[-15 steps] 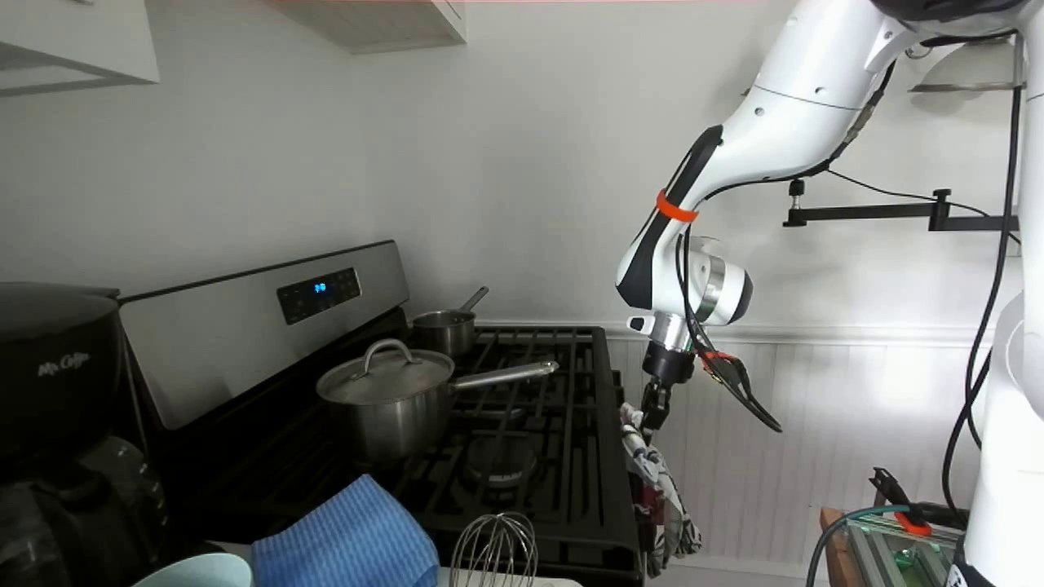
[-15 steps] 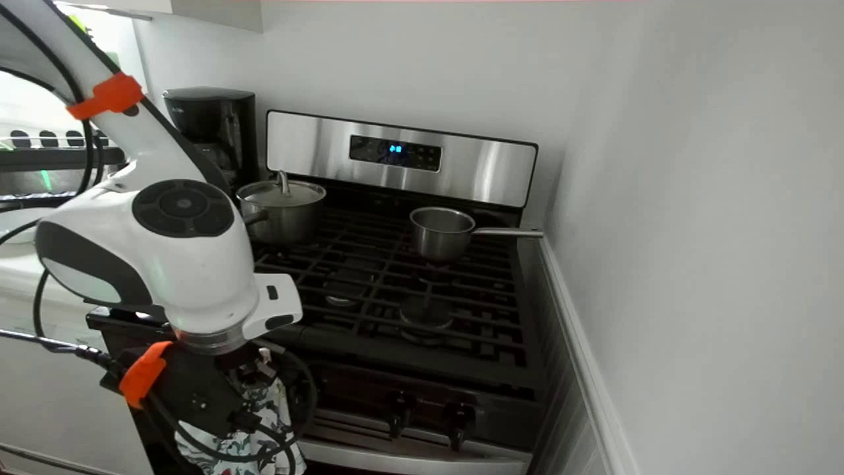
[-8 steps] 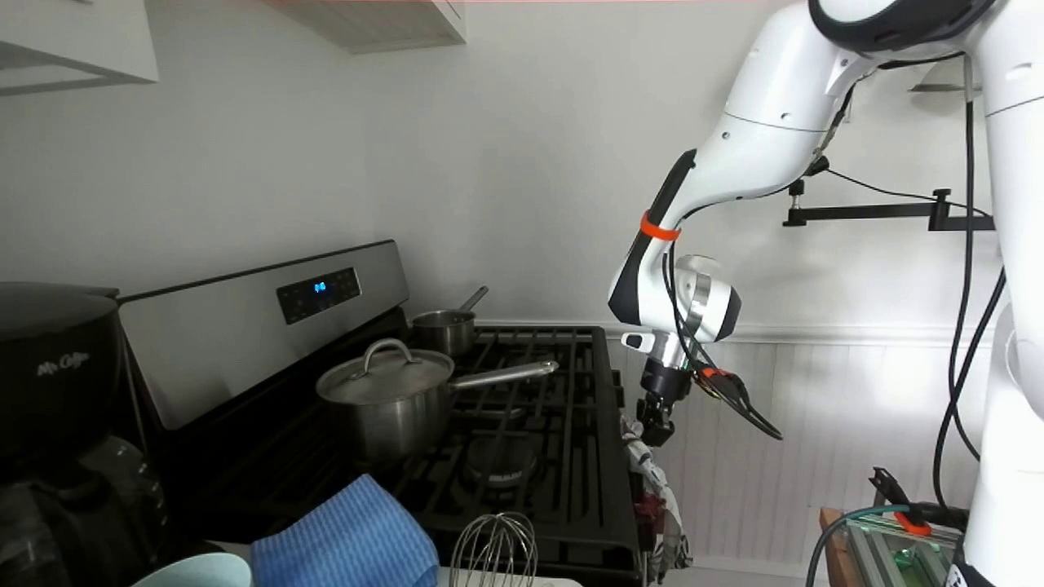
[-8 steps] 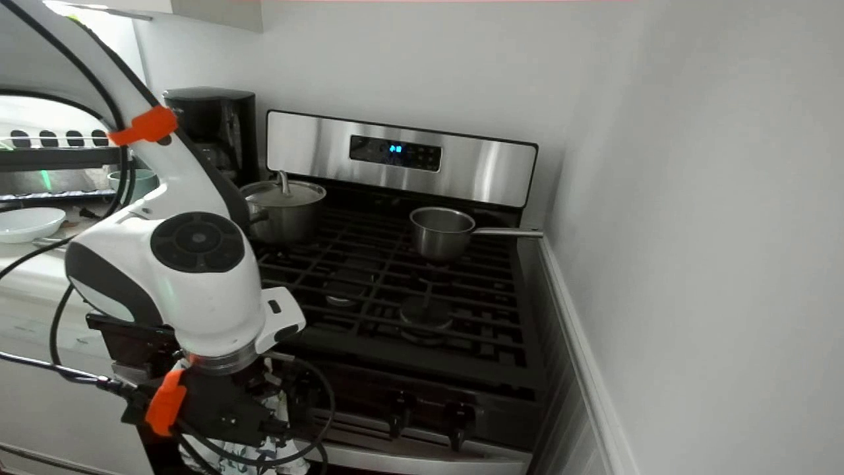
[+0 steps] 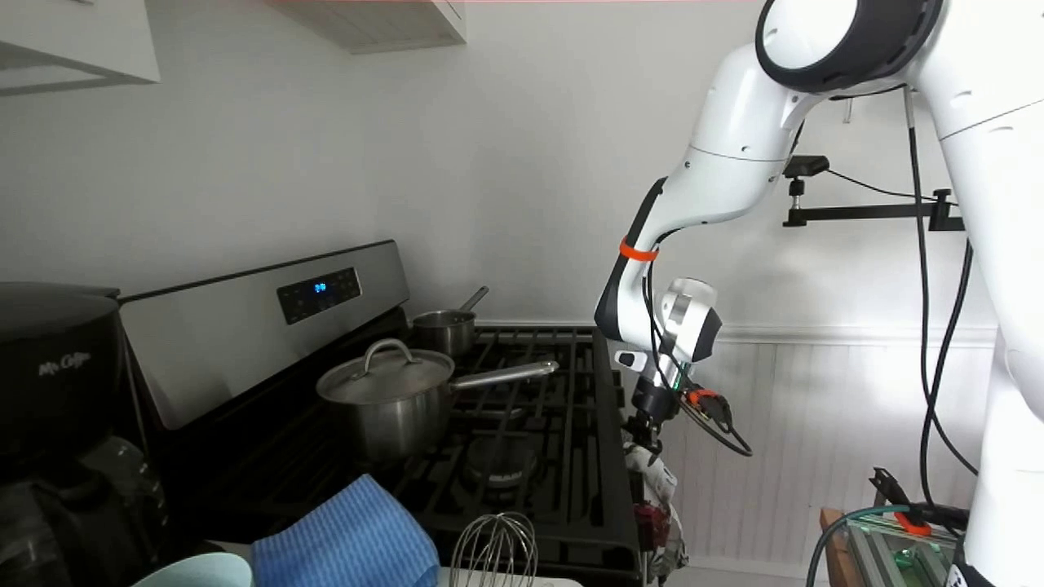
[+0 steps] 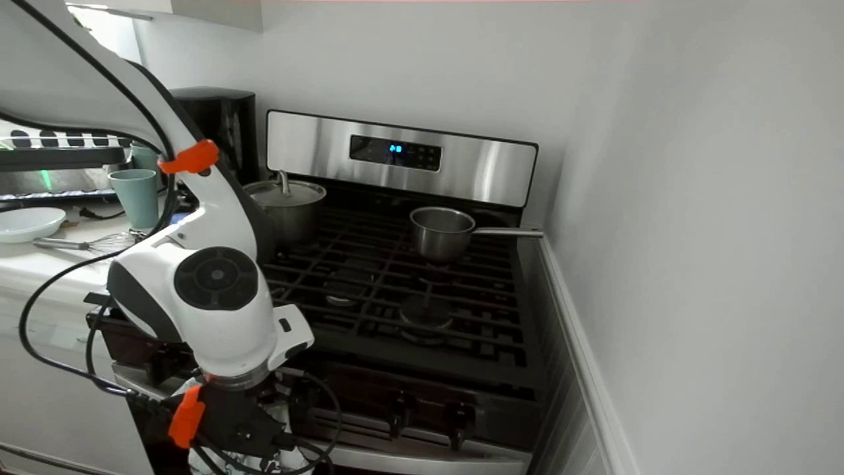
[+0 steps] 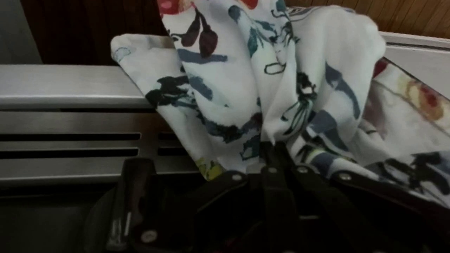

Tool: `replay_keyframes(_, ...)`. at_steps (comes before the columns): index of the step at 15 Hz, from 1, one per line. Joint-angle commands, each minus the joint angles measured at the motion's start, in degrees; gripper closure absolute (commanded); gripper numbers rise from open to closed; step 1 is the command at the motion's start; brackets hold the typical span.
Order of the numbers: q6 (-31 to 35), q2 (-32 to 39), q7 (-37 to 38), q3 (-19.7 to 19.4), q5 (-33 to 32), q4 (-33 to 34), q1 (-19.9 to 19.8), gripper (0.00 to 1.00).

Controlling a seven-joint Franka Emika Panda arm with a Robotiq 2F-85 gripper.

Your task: Pick up the floral tea towel and the silver lid and put them on the silver pot on the left side of the stove, pick up the floral tea towel and hang it on the oven handle

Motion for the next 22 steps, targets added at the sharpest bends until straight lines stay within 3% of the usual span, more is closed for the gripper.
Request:
replay_keyframes(1, -0.4, 4.37, -2.92, 1.73, 4.47, 3.23, -1.35, 1.0)
replay_keyframes(7, 0.67, 8.29, -3.56, 1.79, 5.3, 5.38, -1.49, 1.0)
replay_keyframes(11, 3.45, 7.69, -1.69, 1.85, 2.12, 5.36, -2.13, 1.0)
replay_keyframes(12, 4.05, 8.04, -1.83, 0.27, 2.89, 5.52, -0.41, 1.0)
replay_keyframes(19, 6.24, 6.66, -0.8, -0.83, 2.14, 4.88, 0.51, 1.0)
replay_keyframes(20, 5.43, 6.43, -0.88, -0.76, 2.32, 4.85, 0.29, 0.96)
replay_keyframes(21, 4.89, 6.24, -1.01, -0.68, 2.49, 4.86, 0.1, 0.72)
replay_keyframes(22, 4.21, 5.95, -1.09, -0.7, 2.17, 4.75, 0.03, 0.71)
